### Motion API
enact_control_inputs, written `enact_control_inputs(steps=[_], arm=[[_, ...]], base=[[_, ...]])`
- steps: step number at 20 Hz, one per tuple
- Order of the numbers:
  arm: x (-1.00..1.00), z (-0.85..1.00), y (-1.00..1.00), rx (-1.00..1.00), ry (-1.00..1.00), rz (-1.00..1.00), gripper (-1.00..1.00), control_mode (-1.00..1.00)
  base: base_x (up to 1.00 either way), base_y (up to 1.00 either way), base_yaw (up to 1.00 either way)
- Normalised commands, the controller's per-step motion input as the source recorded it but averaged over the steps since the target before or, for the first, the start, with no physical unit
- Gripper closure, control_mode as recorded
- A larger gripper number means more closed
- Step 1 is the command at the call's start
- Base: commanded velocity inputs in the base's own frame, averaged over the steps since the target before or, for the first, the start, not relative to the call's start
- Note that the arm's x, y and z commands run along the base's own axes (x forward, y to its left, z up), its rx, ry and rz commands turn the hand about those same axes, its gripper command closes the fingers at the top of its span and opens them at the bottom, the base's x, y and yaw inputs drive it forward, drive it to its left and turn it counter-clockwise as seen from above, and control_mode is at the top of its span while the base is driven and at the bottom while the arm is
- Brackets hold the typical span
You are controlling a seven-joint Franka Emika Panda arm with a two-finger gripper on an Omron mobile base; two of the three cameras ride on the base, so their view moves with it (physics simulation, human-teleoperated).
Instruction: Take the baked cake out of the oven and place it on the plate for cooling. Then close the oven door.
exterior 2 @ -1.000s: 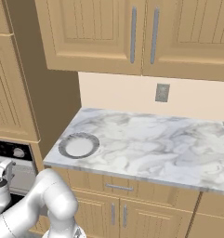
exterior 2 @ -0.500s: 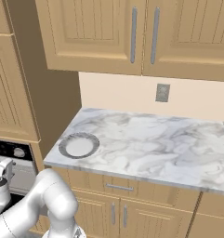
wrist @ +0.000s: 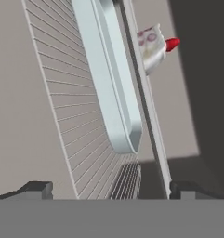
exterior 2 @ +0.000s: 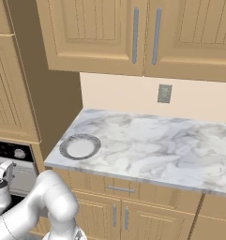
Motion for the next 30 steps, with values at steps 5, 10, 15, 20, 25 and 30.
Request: enact_control_inputs(steps=[5, 10, 15, 20, 25, 30], arm=[[0.00, 0.00, -0.06, 0.00, 0.00, 0.07, -1.00, -1.00], [0.01, 0.08, 0.00, 0.00, 0.00, 0.06, -1.00, -1.00], [0.12, 0.16, -0.02, 0.00, 0.00, 0.05, -1.00, -1.00], [0.17, 0.13, -0.01, 0.00, 0.00, 0.04, -1.00, -1.00], [0.41, 0.01, -0.02, 0.00, 0.00, 0.02, -1.00, -1.00], [0.40, 0.00, 0.00, 0.00, 0.00, 0.01, -1.00, -1.00]], base=[[0.00, 0.00, 0.00], [0.00, 0.00, 0.00], [0.00, 0.00, 0.00], [0.00, 0.00, 0.00], [0.00, 0.00, 0.00], [0.00, 0.00, 0.00]])
